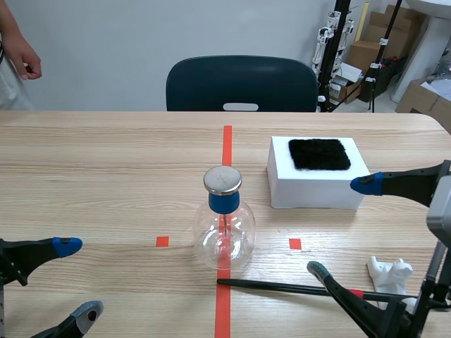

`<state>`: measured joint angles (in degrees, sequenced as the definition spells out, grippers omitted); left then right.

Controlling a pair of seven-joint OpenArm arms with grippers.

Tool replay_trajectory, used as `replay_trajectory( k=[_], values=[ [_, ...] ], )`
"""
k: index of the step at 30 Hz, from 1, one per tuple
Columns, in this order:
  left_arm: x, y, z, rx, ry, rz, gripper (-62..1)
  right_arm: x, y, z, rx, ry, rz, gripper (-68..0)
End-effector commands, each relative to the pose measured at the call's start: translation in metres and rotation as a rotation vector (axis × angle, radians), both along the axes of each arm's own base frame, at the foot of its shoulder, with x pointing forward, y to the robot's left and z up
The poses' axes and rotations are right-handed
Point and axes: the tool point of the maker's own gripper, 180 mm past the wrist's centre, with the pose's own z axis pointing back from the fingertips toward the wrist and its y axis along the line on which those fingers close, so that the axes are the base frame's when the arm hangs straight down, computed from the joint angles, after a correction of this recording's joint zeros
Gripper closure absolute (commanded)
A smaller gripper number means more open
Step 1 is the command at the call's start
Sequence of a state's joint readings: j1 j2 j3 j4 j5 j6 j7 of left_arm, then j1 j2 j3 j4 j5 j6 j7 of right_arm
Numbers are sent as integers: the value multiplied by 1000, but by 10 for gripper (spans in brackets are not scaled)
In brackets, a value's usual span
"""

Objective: Do the electroscope experiment. return to the home posture

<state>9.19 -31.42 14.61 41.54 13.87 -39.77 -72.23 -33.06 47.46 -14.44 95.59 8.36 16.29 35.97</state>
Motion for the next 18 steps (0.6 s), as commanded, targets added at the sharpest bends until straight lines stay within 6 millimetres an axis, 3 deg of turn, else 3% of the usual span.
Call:
replay_trajectory(
  k=[1, 18],
  values=[
    [5, 1, 7, -20, -22, 12, -623, 4, 1, 10, 12, -31, 12, -679],
    [7, -1, 7, -28, -25, 19, -623, -2, -1, 5, 13, -9, 2, -679]
  ],
)
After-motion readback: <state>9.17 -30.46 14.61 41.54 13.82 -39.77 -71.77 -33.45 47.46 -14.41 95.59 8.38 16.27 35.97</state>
